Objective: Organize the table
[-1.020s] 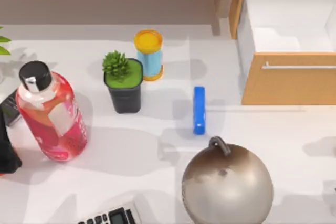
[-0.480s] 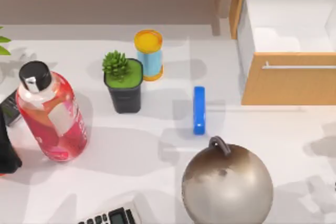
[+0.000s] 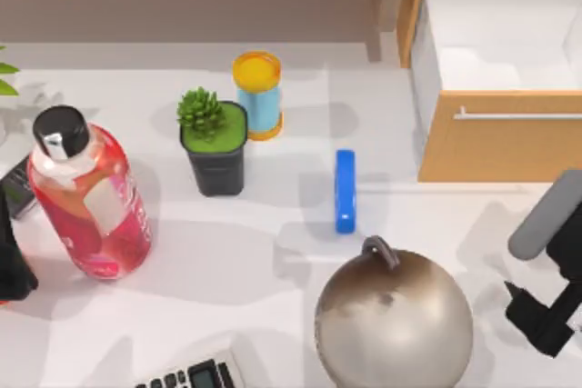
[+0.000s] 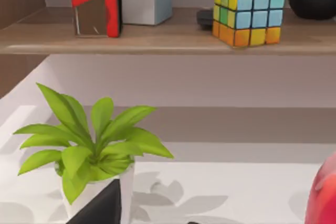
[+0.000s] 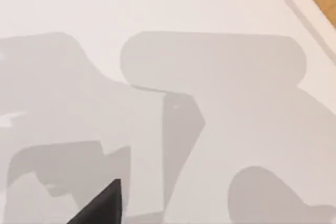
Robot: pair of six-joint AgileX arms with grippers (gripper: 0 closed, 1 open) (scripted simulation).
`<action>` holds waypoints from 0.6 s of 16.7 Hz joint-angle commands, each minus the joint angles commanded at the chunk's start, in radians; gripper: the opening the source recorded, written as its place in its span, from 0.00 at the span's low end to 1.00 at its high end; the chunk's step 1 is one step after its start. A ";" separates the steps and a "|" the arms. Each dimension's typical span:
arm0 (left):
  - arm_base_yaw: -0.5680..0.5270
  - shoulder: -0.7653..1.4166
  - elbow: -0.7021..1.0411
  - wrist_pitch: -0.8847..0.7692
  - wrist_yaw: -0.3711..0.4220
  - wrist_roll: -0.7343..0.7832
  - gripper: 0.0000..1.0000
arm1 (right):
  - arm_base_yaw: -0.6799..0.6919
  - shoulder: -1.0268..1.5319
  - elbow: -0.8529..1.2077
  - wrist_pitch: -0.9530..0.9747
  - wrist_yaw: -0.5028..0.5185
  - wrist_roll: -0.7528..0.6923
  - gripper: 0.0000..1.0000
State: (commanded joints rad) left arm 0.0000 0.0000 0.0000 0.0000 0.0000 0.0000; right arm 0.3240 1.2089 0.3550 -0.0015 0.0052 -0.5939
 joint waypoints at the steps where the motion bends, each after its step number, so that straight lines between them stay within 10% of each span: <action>1: 0.000 0.000 0.000 0.000 0.000 0.000 1.00 | 0.020 0.026 -0.014 0.104 0.015 -0.060 1.00; 10: 0.000 0.000 0.000 0.000 0.000 0.000 1.00 | 0.079 0.376 -0.107 1.074 0.202 -0.597 1.00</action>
State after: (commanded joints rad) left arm 0.0000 0.0000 0.0000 0.0000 0.0000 0.0000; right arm 0.4035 1.5850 0.2478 1.0727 0.2077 -1.1907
